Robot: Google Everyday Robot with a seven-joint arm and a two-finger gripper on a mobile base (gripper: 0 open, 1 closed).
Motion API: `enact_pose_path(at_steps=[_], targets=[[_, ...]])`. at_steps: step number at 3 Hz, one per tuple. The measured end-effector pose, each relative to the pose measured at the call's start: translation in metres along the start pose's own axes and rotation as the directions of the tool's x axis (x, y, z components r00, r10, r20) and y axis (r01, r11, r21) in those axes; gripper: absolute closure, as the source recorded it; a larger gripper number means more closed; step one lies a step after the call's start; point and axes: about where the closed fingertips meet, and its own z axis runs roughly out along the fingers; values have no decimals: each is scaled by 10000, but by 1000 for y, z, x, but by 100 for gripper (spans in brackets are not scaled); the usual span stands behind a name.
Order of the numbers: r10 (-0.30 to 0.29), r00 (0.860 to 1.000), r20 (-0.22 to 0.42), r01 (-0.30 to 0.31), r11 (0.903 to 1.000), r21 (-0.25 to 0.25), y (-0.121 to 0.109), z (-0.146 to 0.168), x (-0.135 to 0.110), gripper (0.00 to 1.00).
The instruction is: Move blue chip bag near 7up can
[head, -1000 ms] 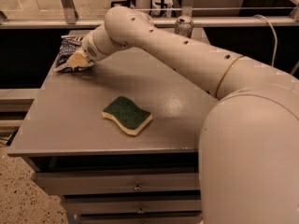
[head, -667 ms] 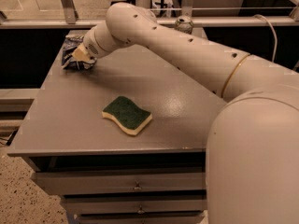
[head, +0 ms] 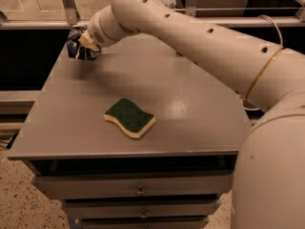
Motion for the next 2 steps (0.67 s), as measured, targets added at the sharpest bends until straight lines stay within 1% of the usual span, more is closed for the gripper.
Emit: enact_pose_path(at_steps=[1,2], targets=[[-284,9996,-60,289,9936,1096,-17,-46,-7,100],[-383,9989,-268,438,9670,2509,-29,-103,-8,100]])
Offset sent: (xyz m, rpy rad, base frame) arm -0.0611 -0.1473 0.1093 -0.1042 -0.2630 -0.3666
